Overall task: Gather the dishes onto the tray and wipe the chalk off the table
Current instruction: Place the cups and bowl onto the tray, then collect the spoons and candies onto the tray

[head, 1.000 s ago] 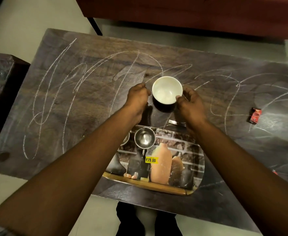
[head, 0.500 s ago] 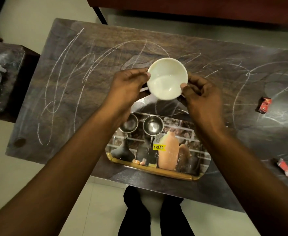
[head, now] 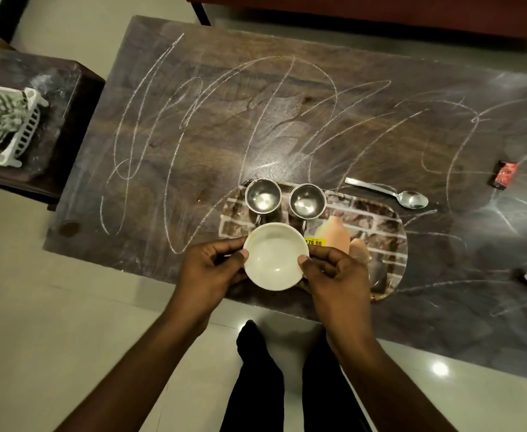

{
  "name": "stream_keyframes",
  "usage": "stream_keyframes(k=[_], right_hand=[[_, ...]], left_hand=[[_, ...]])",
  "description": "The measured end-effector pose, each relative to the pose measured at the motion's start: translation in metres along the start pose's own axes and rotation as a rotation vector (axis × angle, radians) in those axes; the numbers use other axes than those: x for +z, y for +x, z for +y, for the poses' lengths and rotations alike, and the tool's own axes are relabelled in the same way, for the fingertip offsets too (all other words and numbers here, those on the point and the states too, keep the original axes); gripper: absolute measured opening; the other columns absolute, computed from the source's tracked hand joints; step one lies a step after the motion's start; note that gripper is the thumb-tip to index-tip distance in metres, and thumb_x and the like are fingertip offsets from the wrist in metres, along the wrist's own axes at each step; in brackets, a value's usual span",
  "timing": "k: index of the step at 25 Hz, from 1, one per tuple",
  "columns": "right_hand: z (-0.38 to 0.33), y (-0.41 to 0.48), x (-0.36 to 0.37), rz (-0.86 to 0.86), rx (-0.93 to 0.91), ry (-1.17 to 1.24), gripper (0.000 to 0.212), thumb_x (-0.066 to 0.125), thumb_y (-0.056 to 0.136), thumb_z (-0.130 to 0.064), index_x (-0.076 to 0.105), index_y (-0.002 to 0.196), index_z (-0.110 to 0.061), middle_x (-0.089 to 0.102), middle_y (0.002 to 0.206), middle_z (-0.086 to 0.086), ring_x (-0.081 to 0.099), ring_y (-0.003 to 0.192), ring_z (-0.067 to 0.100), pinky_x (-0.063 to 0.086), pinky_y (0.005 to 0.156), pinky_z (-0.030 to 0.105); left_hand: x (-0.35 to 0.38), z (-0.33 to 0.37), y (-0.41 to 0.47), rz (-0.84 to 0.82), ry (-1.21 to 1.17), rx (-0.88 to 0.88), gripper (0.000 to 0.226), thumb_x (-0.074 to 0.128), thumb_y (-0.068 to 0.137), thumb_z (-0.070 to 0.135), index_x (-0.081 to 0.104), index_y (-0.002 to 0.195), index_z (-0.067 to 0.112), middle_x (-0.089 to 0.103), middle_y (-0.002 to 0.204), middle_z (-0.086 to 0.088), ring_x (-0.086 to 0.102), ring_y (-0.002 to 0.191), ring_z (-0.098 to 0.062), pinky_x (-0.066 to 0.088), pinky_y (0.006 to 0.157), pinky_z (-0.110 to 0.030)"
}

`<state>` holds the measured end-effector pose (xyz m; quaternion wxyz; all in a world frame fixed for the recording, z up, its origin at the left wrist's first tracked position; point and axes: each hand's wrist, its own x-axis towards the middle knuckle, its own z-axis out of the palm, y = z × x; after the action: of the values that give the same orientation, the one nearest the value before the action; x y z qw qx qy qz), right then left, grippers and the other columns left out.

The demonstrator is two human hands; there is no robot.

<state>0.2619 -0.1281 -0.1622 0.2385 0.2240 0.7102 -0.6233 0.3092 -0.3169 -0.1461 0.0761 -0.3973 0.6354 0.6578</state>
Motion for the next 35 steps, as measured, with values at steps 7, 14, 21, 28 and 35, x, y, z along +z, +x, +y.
stream_keyframes(k=[7, 14, 21, 28, 35], right_hand=[[0.018, 0.025, 0.006, 0.061, -0.035, -0.111, 0.019, 0.076, 0.096, -0.011, 0.074, 0.094, -0.030, 0.081, 0.094, 0.001, 0.080, 0.091, 0.020, 0.068, 0.079, 0.047], [0.027, 0.036, 0.011, 0.031, -0.018, -0.095, 0.012, 0.075, 0.097, -0.012, 0.076, 0.102, -0.022, 0.081, 0.094, 0.000, 0.081, 0.088, 0.020, 0.068, 0.072, 0.038], [0.030, 0.039, 0.011, 0.040, -0.013, -0.112, 0.012, 0.077, 0.096, -0.014, 0.077, 0.104, -0.022, 0.081, 0.097, 0.000, 0.080, 0.088, 0.019, 0.068, 0.079, 0.048], [0.011, 0.035, -0.009, -0.022, 0.010, -0.161, 0.015, 0.081, 0.094, -0.023, 0.076, 0.107, -0.018, 0.081, 0.101, 0.000, 0.077, 0.100, 0.017, 0.063, 0.095, 0.048], [-0.066, 0.089, -0.169, -0.006, -0.152, -0.382, 0.003, 0.079, 0.095, -0.027, 0.080, 0.093, -0.028, 0.083, 0.087, -0.003, 0.079, 0.082, 0.016, 0.066, 0.086, 0.044]], left_hand=[[0.017, -0.022, 0.035, 0.076, 0.103, 0.009, 0.025, 0.072, 0.101, 0.006, 0.082, 0.123, 0.014, 0.085, 0.108, 0.002, 0.082, 0.096, -0.017, 0.067, 0.074, -0.025], [0.016, -0.022, 0.046, 0.073, 0.166, 0.034, 0.026, 0.069, 0.102, 0.002, 0.082, 0.122, 0.013, 0.083, 0.101, 0.010, 0.081, 0.097, -0.014, 0.069, 0.085, -0.039], [0.019, -0.019, 0.044, 0.093, 0.197, 0.040, 0.026, 0.070, 0.102, 0.003, 0.081, 0.124, 0.011, 0.083, 0.107, 0.003, 0.080, 0.103, -0.018, 0.066, 0.097, -0.048], [0.014, -0.004, 0.030, 0.386, 0.215, 0.232, 0.021, 0.077, 0.091, -0.004, 0.072, 0.109, 0.005, 0.071, 0.089, 0.001, 0.069, 0.076, 0.007, 0.055, 0.061, -0.008], [0.115, 0.091, 0.010, 0.156, 0.137, 0.649, 0.031, 0.073, 0.093, 0.011, 0.068, 0.097, 0.042, 0.074, 0.093, 0.019, 0.071, 0.089, 0.002, 0.059, 0.086, -0.019]])
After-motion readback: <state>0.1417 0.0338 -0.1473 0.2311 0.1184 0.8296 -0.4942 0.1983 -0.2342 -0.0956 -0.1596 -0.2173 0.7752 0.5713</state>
